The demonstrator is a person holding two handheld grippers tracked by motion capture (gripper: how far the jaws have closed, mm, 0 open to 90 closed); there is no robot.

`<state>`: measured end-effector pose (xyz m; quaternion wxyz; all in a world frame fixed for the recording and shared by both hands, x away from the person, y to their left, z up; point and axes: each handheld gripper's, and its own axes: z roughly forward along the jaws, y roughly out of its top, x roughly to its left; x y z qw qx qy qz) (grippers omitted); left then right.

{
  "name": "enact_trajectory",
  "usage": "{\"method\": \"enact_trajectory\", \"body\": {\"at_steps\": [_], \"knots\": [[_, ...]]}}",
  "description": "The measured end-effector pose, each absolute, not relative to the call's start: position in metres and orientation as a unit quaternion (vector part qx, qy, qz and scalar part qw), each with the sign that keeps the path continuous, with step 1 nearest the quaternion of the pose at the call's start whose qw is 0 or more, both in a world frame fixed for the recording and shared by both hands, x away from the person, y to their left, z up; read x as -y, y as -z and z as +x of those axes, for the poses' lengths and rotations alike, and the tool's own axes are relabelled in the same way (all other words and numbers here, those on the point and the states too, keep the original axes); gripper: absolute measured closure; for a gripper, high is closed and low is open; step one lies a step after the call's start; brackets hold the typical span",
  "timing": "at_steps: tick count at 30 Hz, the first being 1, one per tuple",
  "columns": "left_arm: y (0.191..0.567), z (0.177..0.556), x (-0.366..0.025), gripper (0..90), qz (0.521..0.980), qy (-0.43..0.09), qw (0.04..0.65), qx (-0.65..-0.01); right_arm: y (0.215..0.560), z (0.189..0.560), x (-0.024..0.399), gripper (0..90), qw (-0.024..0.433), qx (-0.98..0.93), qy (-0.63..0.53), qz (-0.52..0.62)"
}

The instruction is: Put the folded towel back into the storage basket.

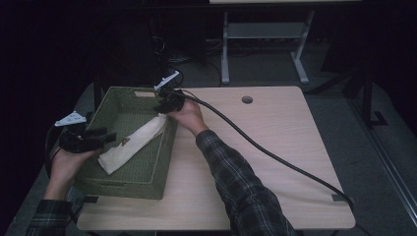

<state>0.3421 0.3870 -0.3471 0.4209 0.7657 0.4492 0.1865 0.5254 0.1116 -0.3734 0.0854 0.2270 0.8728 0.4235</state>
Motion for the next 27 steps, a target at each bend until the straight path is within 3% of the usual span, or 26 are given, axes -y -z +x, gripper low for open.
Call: {"method": "enact_trajectory", "body": {"at_steps": [9, 27], "knots": [[0.329, 0.337, -0.355, 41.9, 0.765, -0.189, 0.434, -0.436, 0.354, 0.511, -0.075, 43.4, 0.085, -0.864, -0.443, 0.223], [0.309, 0.336, -0.263, 33.4, 0.789, -0.184, 0.436, -0.392, 0.333, 0.479, 0.024, 29.9, 0.114, -0.85, -0.458, 0.233]]}}
